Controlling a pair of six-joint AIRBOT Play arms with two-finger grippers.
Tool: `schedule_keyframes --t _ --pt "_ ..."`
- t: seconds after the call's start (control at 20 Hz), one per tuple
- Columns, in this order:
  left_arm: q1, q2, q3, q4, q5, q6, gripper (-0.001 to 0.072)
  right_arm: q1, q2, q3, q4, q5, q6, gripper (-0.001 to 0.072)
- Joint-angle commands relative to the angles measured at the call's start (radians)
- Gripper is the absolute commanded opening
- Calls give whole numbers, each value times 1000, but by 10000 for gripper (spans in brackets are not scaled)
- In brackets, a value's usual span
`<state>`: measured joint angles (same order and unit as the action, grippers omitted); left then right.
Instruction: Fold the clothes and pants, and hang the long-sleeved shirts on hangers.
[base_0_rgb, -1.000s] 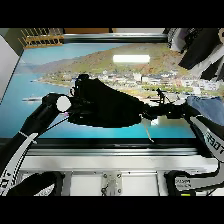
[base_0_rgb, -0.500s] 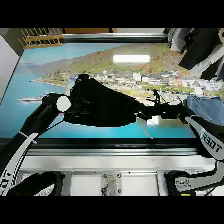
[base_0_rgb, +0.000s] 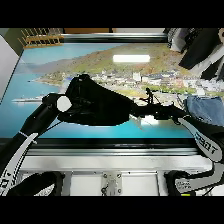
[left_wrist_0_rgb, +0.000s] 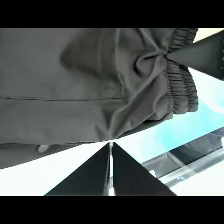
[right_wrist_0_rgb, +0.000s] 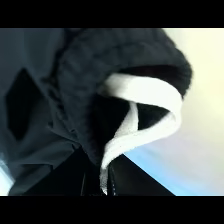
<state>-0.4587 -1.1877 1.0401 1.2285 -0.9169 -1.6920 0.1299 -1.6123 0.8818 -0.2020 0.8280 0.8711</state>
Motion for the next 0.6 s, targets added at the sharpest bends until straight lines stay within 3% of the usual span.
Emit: schedule_keyframes --t 0.0,0.1,0.4,0.55 --pt "-1 0 0 1 0 0 8 6 13 20 78 -10 -97 21" --pt "-1 0 0 1 -1 0 8 -33 61 67 -14 -14 -32 20" --pt "-1 0 0 1 0 0 8 -423 323 346 -686 -9 520 20" --pt "-1 0 0 1 1 0 8 -676 446 365 -741 14 627 20"
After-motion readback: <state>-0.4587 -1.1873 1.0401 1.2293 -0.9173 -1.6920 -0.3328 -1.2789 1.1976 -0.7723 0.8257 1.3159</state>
